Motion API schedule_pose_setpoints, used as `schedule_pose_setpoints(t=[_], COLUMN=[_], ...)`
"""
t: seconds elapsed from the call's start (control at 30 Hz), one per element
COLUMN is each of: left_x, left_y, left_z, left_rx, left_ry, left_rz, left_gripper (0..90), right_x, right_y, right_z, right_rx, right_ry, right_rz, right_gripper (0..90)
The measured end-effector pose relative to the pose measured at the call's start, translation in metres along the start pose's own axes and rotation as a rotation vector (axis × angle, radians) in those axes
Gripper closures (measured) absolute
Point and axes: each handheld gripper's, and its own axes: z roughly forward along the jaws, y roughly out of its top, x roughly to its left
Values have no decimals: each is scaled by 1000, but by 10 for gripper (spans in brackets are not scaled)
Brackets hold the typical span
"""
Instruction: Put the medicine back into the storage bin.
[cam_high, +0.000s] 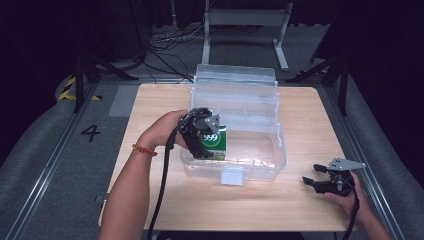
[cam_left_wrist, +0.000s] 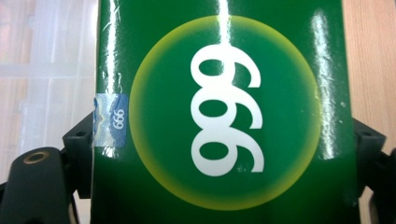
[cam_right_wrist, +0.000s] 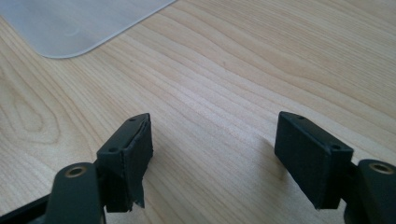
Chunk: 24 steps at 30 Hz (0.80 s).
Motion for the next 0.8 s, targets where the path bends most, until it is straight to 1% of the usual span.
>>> schedule_pose_setpoints(t=[0.07, 0.17, 0.2, 0.27, 0.3, 0.33, 0.37, 0.4, 0.47, 0.5, 0.6, 0.63, 0.73, 0.8], left_x=[3, 7, 8, 9, 10, 10, 10, 11, 10, 10, 11, 11, 10, 11], left_y=[-3, -8, -9, -12, -13, -14, -14, -15, -15, -17, -18, -19, -25, -27], left_z=[2, 6, 8, 12, 14, 16, 18, 20, 22, 26, 27, 28, 31, 32], left_rx=[-3, 6, 11, -2, -9, -11, -13, -9, -5, 1, 6, 7, -13, -12], left_ry=[2, -11, -11, -22, -32, -32, -27, -34, -35, -38, -38, -51, -33, -28], left_rz=[-4, -14, -7, -13, -8, -15, -8, 0, -6, -18, -27, -51, -72, -75], left_gripper=[160, 160, 160, 160, 161, 161, 160, 160, 159, 158, 152, 152, 151, 150], right_x=[0, 0, 0, 0, 0, 0, 0, 0, 0, 0, 0, 0, 0, 0], right_y=[0, 0, 0, 0, 0, 0, 0, 0, 0, 0, 0, 0, 0, 0], right_z=[0, 0, 0, 0, 0, 0, 0, -1, -1, -1, -1, -1, -1, -1], right_rx=[-1, -1, -1, 0, 0, 0, 0, 0, 0, 0, 0, 0, 0, 0], right_ry=[-2, -3, -3, -3, -3, -3, -3, -3, -3, -2, -3, -3, -3, -3], right_rz=[1, 2, 2, 3, 3, 2, 2, 3, 2, 3, 2, 2, 3, 3], right_gripper=[286, 286, 286, 286, 286, 286, 286, 286, 286, 286, 286, 286, 287, 287])
